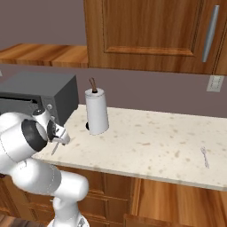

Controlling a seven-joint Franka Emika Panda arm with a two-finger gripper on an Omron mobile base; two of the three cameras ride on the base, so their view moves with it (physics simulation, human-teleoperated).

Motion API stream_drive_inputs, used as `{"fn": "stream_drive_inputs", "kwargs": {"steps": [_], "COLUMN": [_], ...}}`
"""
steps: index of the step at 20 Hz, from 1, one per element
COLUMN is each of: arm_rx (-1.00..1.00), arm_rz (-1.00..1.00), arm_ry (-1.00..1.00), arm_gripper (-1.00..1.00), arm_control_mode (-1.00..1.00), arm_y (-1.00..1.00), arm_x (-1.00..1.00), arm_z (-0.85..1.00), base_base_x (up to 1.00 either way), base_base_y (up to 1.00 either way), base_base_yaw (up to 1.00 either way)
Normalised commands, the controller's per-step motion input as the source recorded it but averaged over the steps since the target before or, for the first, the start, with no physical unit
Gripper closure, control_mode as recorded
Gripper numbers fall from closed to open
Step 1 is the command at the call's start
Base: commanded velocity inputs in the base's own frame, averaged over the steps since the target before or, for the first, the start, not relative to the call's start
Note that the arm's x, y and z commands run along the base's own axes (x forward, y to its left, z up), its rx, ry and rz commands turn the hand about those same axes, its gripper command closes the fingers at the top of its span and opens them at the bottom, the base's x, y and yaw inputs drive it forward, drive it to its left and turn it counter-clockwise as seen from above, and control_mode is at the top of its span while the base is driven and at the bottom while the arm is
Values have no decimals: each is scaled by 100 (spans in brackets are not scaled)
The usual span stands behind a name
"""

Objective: Organize the utensils by type. Pick up the wooden spoons from the counter and place them in the open cabinet. Then pick up the metallic utensils from the counter and place them in the open drawer.

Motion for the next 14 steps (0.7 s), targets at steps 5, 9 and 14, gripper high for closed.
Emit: {"fn": "stream_drive_inputs", "kwargs": {"steps": [5, 9, 14], "arm_rx": [0, 0, 0], "arm_rz": [0, 0, 0], "arm_ry": [1, 2, 2], "arm_gripper": [-100, -100, -100], "arm_control_mode": [-100, -100, -100], "arm_y": [1, 0, 0], "arm_x": [28, 16, 5], "arm_z": [-30, -31, -31], "base_base_x": [0, 0, 0], "base_base_y": [0, 0, 0], "base_base_yaw": [0, 0, 0]}}
